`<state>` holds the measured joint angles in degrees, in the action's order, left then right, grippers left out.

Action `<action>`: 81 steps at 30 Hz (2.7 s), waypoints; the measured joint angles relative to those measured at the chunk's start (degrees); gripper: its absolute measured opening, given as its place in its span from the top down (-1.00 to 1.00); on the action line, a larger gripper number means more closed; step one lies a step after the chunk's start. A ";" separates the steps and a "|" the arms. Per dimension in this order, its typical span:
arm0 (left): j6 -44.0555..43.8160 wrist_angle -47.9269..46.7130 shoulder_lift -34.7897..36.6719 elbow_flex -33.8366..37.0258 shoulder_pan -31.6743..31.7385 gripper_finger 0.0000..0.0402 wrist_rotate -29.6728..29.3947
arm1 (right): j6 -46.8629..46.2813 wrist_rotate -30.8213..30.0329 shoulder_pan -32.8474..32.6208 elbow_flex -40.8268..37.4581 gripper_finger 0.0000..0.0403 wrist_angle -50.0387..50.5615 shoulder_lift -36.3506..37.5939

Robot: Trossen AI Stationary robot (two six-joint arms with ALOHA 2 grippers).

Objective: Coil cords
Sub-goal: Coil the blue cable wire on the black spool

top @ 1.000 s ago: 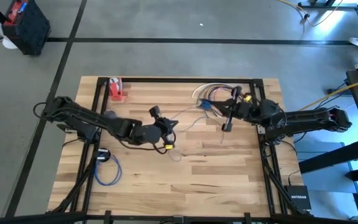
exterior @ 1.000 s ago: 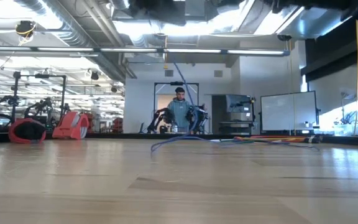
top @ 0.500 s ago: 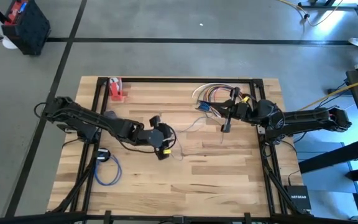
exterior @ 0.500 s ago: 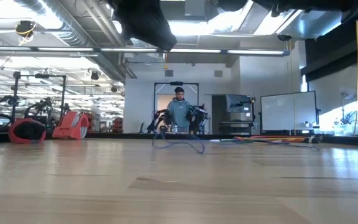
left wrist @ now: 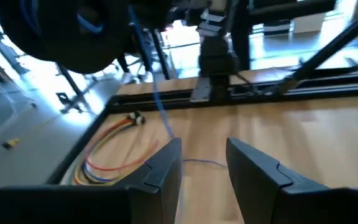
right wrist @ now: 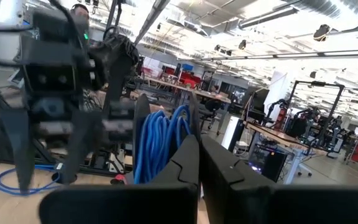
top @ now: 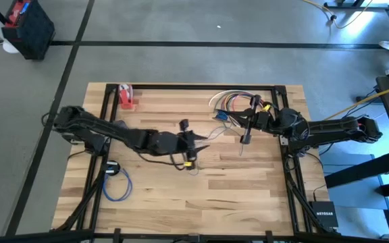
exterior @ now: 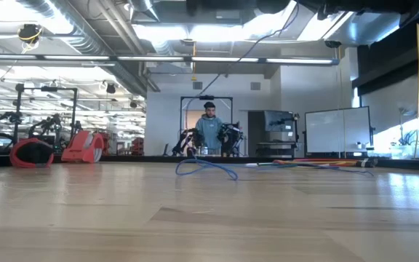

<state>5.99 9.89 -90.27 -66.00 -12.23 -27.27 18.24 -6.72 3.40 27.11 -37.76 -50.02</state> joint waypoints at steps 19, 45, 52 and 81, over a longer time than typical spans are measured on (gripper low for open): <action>-2.27 6.52 -6.75 0.05 7.09 0.40 13.56 | 0.02 0.22 0.00 0.04 0.97 0.17 0.00; -4.74 5.09 -4.69 0.02 6.65 0.40 15.10 | 0.04 0.20 0.00 0.04 0.97 0.26 0.00; -4.89 5.15 -4.71 0.02 6.69 0.40 15.08 | 0.04 0.20 0.00 0.04 0.97 0.32 0.00; -9.22 5.83 -4.71 0.02 6.71 0.40 15.06 | -7.82 -0.13 0.00 0.04 0.97 -1.18 -0.17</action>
<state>-3.23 15.73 -94.98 -65.98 -5.52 -12.21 10.41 -6.85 3.40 27.16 -38.94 -50.19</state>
